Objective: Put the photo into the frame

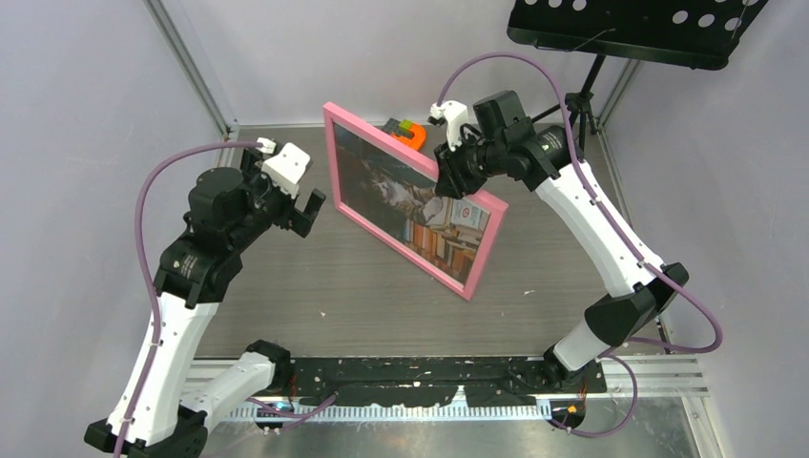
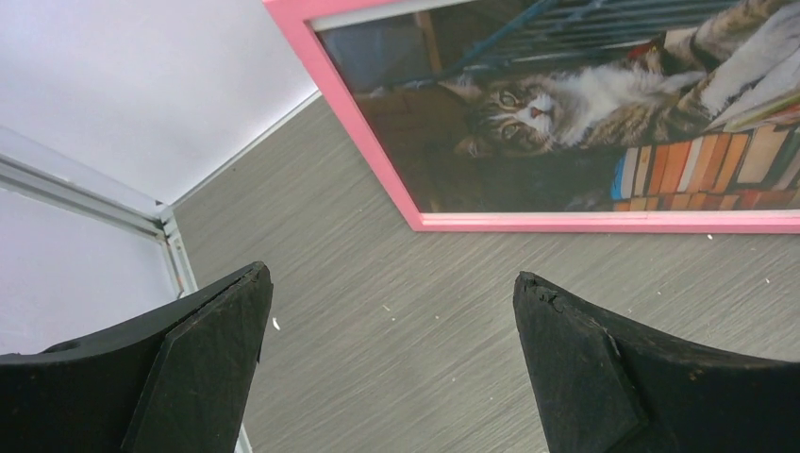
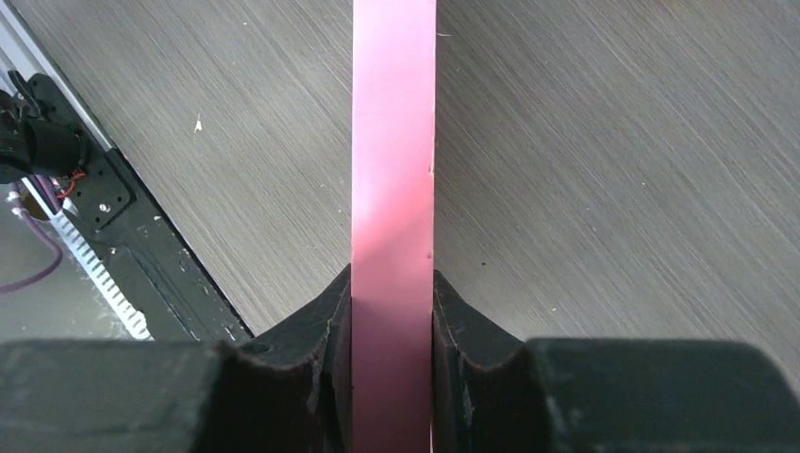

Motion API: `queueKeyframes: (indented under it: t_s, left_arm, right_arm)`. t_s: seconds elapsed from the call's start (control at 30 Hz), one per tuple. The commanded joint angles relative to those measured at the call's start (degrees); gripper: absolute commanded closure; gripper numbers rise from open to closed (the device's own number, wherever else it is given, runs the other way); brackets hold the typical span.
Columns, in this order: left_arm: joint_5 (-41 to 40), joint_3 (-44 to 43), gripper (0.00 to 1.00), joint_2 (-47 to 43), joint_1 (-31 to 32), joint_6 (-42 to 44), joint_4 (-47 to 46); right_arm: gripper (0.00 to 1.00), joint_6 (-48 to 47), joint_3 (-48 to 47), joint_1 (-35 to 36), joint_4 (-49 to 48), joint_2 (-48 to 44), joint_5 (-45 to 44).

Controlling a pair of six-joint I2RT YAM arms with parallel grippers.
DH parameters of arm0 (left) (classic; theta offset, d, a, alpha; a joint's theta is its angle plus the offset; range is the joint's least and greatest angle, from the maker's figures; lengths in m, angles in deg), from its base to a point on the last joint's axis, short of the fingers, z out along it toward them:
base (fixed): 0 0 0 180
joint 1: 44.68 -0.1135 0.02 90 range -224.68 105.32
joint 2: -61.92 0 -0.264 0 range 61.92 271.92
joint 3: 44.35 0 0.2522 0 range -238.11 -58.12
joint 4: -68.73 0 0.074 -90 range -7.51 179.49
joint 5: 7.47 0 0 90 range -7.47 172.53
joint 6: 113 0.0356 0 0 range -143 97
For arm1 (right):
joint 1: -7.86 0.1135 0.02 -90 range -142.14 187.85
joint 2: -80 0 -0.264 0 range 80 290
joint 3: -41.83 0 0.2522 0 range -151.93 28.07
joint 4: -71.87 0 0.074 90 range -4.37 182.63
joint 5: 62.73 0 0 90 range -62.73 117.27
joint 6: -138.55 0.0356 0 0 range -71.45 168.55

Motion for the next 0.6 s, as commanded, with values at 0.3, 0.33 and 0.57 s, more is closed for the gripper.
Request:
queueKeyframes:
  t_s: [0.3,0.33,0.57]
  left_arm:
    - [3.0,2.8,0.00,-0.6,-0.6,-2.8,-0.6]
    - [3.1,2.9,0.00,-0.6,-0.6,-2.8,-0.6]
    - [3.7,4.4,0.01,-0.6,-0.7,-3.4,-1.0]
  right_arm:
    - [0.94,10.4,4.5,-7.4,-12.3,-5.4,8.4]
    - [0.94,11.9,6.3,-8.2,-13.4,-5.8,9.1]
    - [0.95,17.8,17.1,-13.9,-20.4,-9.8,13.5]
